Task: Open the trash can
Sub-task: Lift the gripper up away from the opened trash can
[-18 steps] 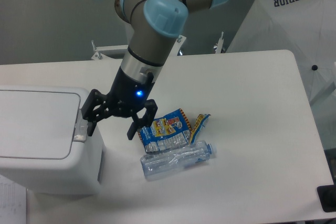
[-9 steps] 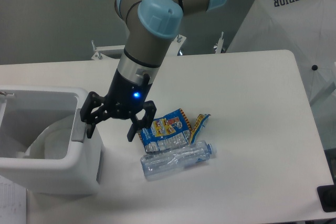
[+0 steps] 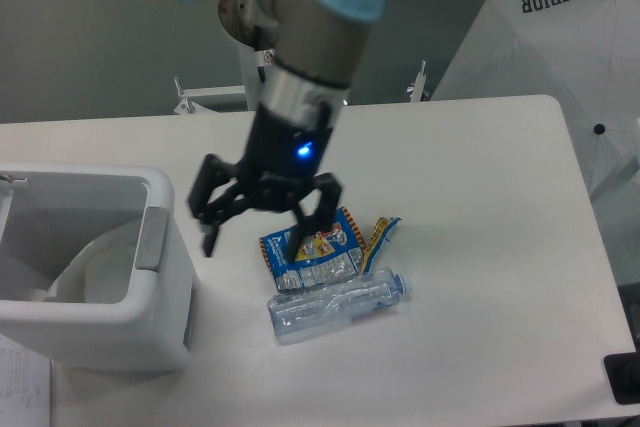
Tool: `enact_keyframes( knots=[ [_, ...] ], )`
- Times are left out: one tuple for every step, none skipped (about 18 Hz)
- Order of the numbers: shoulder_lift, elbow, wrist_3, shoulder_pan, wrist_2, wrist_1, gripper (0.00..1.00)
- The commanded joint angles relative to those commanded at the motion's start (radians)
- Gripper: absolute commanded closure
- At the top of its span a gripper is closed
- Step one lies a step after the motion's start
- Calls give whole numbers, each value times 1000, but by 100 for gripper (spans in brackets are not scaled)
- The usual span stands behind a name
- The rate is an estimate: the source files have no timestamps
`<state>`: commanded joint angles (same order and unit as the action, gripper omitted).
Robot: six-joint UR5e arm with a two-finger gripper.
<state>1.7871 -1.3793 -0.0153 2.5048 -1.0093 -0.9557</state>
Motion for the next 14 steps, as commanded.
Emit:
enact_keyframes(
  knots=[
    [6, 35, 0, 18, -17, -2, 0],
    [8, 55, -2, 25, -34, -3, 0],
    [8, 65, -3, 34, -57, -5, 0],
    [5, 68, -12, 46, -72, -5, 0],
    [3, 71, -40, 60, -74, -5, 0],
    [3, 72, -98, 69, -78, -9, 0],
    [-3, 62, -177, 72, -95, -23, 0],
    [-12, 56, -243, 77, -119, -52, 0],
    [-14, 55, -303, 80, -142, -84, 0],
    [-15, 55, -358, 80, -167, -109, 0],
    [-15, 55, -412, 80, -190, -120, 0],
    [-15, 54, -452, 78, -221, -124, 0],
    [-15, 52, -483, 78, -253, -124, 0],
    [-15, 51, -503, 78, -274, -126, 0]
  ],
)
